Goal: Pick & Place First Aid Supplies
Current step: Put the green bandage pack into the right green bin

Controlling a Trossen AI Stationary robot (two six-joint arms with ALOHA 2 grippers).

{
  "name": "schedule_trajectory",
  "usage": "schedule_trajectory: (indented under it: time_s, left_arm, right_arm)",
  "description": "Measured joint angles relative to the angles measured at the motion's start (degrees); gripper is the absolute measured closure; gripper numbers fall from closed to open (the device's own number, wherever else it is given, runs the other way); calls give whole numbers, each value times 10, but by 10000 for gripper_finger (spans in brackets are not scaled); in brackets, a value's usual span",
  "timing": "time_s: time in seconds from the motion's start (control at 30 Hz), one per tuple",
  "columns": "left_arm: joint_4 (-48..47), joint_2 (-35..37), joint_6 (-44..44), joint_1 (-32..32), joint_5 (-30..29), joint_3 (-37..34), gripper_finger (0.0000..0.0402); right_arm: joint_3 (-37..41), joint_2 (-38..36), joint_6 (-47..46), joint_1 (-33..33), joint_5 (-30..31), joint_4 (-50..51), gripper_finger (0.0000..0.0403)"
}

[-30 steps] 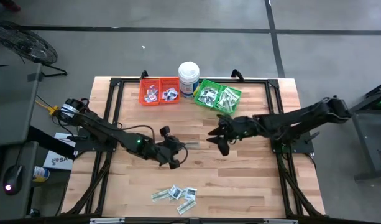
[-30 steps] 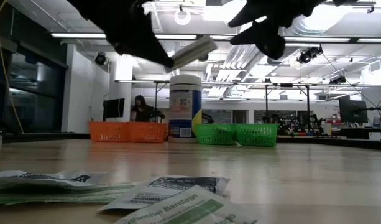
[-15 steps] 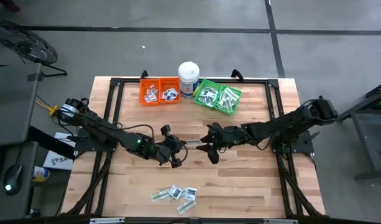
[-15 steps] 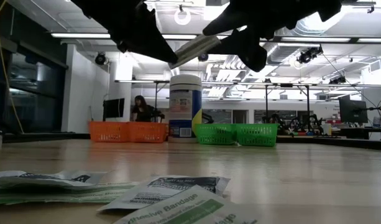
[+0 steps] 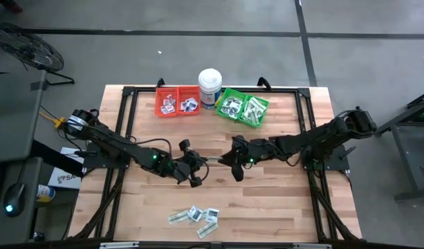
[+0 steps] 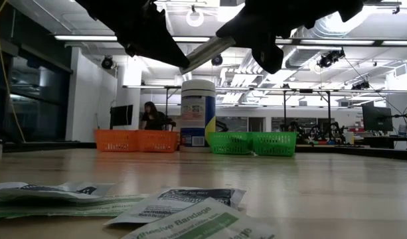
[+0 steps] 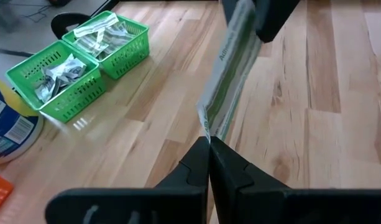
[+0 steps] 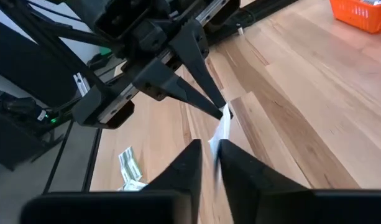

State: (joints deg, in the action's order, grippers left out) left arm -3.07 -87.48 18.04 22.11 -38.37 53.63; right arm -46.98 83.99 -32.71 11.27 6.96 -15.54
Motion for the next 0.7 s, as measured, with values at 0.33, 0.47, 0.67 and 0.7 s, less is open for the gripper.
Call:
schedule_trajectory:
  time_s: [0.33,0.47,0.67,0.7]
  left_arm:
    - [1,0,-1,0,1,0,401]
    - [1,0,-14,0,13,0,401]
    - [0,7,-55,0,30,0,369]
    - [1,11,-58,0,31,0,356]
  right_arm:
    - [0,0,-9,0,-11,0,401]
    - [0,0,-18,0,-10,3,402]
    - [0,-1,-27,-8,-14,31,402]
    - [0,-1,-30,-11,-15,36,402]
